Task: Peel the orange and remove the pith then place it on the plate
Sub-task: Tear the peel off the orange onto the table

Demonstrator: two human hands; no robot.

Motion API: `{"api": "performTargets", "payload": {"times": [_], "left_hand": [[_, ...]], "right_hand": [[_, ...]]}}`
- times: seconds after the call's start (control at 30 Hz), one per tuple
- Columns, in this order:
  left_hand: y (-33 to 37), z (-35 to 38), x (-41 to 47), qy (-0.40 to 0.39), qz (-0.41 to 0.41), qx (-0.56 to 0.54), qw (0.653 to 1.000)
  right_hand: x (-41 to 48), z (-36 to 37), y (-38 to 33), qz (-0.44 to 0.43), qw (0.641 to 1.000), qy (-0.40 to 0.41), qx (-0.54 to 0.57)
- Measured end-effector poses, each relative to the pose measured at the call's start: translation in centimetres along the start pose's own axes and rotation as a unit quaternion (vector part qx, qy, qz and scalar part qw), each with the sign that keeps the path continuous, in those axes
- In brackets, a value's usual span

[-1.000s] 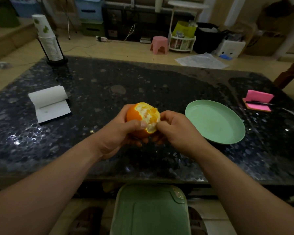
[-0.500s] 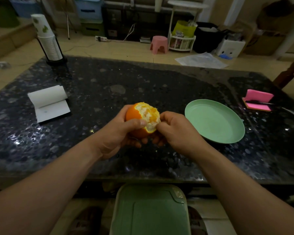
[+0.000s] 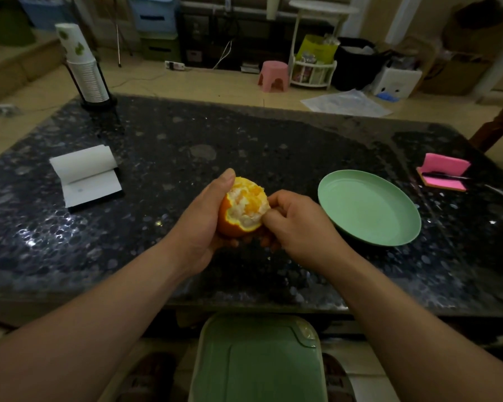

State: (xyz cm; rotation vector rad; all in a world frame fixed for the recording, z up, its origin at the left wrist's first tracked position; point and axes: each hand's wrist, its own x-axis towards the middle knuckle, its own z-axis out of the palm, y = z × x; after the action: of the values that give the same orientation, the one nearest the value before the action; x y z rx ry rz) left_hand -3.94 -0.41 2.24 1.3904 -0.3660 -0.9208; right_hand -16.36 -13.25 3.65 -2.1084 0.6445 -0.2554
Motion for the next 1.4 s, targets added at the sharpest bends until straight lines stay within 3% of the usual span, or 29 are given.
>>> {"api": "performTargets", "payload": {"times": [0.73,1.03,1.2,1.27,1.33,1.4], "left_hand": [[-0.2,0.9,-0.3,-0.017,-0.004,-0.058,0.998],[-0.7,-0.7,0.8,-0.059,-0.093,-0.146,0.983],[-0.6,-2.1,1.0,-0.084,-0.121,-0.262,0.954],[-0.4,-2.4,1.2,-0.068,-0.12,-0.248,0.959],[-0.6,-2.4,1.4,-0.04,-0.125,-0.213,0.968],[-0.9,-2.3,1.5,-0.014,-0.128,-0.187,0.974]], "right_hand": [[0.2,-0.2,0.6,-0.002,1.0,0.027,0.0],[1.3,-0.2,1.0,0.038,0.988,-0.026,0.148],[2.3,0.0,1.7,0.115,0.944,-0.027,0.308],[3.0,0.2,2.5,0.121,0.963,-0.015,0.241],[3.5,0.9,3.6,0.082,0.996,0.007,0.043],[3.8,1.8,4.5,0.041,0.992,0.014,-0.117]]}}
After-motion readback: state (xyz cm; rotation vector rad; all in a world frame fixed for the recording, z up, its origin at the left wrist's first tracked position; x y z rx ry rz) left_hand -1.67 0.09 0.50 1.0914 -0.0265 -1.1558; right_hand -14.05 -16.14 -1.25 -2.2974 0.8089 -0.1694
